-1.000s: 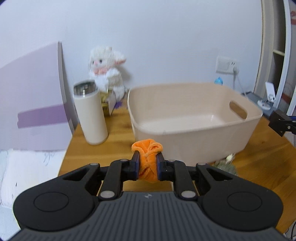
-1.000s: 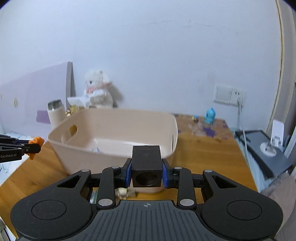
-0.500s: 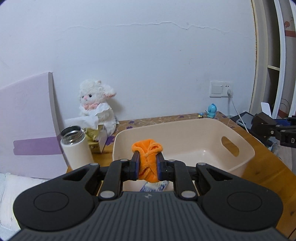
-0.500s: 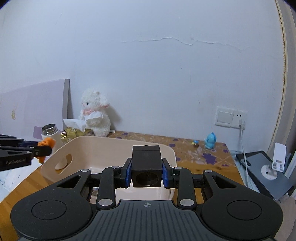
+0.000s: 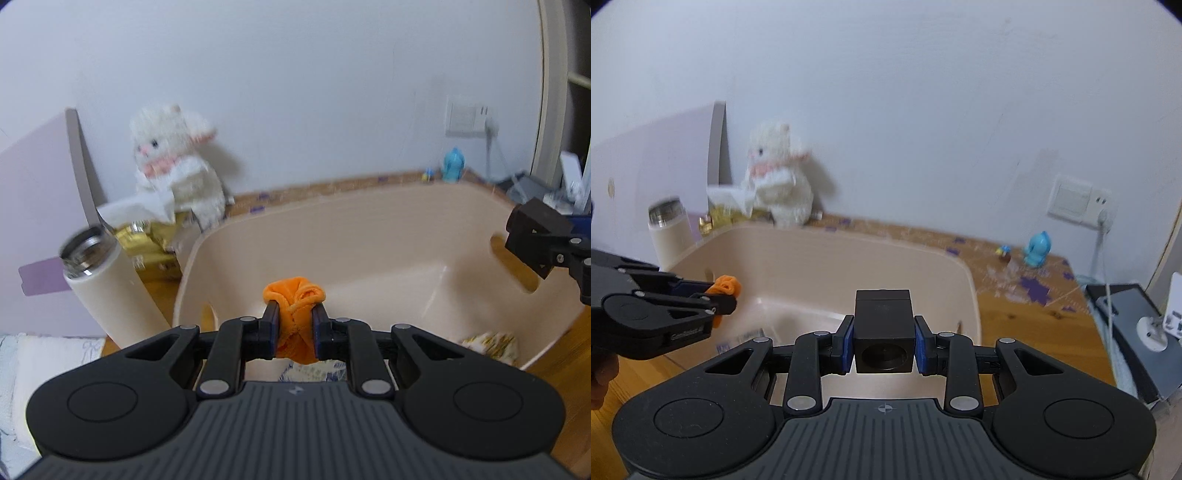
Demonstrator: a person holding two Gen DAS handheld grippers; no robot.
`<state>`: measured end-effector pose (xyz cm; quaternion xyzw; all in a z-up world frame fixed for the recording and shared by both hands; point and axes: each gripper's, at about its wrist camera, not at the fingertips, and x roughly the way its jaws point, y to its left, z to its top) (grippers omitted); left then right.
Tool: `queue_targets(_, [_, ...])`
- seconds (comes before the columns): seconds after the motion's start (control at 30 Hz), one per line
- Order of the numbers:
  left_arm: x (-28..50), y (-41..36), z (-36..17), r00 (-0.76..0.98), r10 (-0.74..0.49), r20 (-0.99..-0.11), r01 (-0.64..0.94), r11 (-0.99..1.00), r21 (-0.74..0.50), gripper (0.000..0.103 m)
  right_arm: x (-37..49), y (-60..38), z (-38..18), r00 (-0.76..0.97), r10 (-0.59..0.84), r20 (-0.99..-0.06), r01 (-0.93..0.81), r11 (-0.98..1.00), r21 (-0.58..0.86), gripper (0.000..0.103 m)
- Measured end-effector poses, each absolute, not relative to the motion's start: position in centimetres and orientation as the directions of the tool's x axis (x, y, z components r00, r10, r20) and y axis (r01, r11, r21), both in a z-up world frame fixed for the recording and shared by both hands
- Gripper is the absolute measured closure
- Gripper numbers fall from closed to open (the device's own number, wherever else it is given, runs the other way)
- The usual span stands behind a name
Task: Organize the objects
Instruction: 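Carry the orange cloth and black box over the basket and release both, then grasp the white medicine box with the left tool while the right tool grasps the herb bag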
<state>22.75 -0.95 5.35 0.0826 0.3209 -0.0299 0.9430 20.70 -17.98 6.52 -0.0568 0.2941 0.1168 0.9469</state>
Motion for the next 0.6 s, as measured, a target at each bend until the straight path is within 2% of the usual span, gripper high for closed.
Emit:
queue_targets(0.17, [24.3,-1.1,3.3,0.723,-0.003,-0.691,0.121,0.985,0.122,0.083,21.9,-17.4,4.4,0.754,0.175,-0.633,-0.265,0.963,-0.05,0.074])
queue_targets(0.3, [24.5,-1.0,2.5,0.698,-0.002,-0.716,0.126,0.985,0.12,0.081,22.1,-17.5,3.6,0.741,0.157,-0.653,-0.258,0.964,-0.061,0.074])
queue_targets(0.37, [24.3,-0.8,2.5,0.702,0.004,-0.712,0.125,0.984,0.129,0.078,22.0,-17.7,3.6,0.738,0.164,-0.655,-0.257,0.965,-0.048,0.063])
queue_targets(0.43, [24.0,-0.8,2.8,0.711,0.008,-0.703,0.121,0.984,0.133,0.068,21.7,-17.8,4.0,0.741,0.176,-0.648,-0.257,0.966,-0.032,0.057])
queue_targets(0.47, [23.9,-0.7,3.1,0.715,0.007,-0.699,0.118,0.984,0.131,0.055,21.4,-17.8,4.3,0.747,0.173,-0.642,-0.253,0.967,-0.034,0.054])
queue_targets(0.53, [23.3,-0.5,3.8,0.73,-0.016,-0.684,0.129,0.985,0.114,0.047,20.7,-17.8,5.1,0.766,0.171,-0.619,-0.251,0.967,-0.043,0.042])
queue_targets(0.6, [22.5,-0.5,4.7,0.75,-0.004,-0.662,0.12,0.984,0.131,0.025,19.7,-17.8,6.0,0.786,0.167,-0.596,-0.251,0.966,-0.06,0.036])
